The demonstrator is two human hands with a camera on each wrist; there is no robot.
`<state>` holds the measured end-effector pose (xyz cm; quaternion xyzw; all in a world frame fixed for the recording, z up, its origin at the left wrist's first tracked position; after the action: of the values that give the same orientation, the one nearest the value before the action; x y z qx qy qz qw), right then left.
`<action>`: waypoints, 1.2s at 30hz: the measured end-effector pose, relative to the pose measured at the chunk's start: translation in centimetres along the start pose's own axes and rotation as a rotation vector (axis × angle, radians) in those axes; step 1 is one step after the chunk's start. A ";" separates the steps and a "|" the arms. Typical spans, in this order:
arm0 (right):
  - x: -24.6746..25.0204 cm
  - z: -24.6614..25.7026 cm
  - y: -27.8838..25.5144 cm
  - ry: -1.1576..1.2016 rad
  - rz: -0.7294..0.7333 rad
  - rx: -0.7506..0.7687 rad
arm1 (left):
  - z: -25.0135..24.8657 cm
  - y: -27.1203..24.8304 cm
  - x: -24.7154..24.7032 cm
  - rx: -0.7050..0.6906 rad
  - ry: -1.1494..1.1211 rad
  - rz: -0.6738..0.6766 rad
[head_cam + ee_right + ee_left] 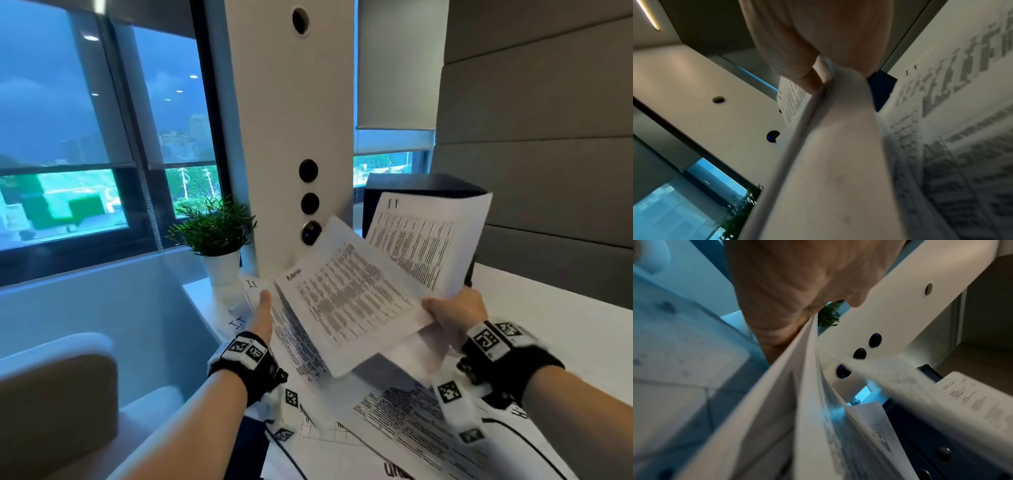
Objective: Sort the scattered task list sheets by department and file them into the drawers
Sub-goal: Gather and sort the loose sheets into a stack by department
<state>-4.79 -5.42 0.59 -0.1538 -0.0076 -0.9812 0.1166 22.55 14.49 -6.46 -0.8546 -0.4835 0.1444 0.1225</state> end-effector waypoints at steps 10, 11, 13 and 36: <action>-3.7 -3.2 1.1 -0.519 0.509 0.097 | 0.3 1.5 -0.7 0.036 0.662 -0.028; -3.7 -3.3 1.6 -0.537 0.535 0.106 | 0.2 1.5 -0.8 0.042 0.793 -0.039; -3.2 -3.5 2.8 -0.576 0.466 0.114 | -0.6 1.3 -0.7 -0.026 1.078 -0.073; -11.8 -0.1 2.3 -0.814 0.640 0.362 | 0.3 3.6 1.0 0.024 0.581 -0.076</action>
<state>6.65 -5.01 -3.17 -0.4930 -0.1737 -0.7410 0.4215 25.80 13.56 -8.16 -0.8399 -0.4581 -0.1053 0.2715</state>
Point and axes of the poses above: each hand's wrist, its own y-axis towards the middle knuckle, its own x-axis out of the back of the hand, z = x × y, the point moved 4 cm from there along y, towards the middle knuckle, and after that the axes turned 5 degrees about -y, right-handed, at the moved point
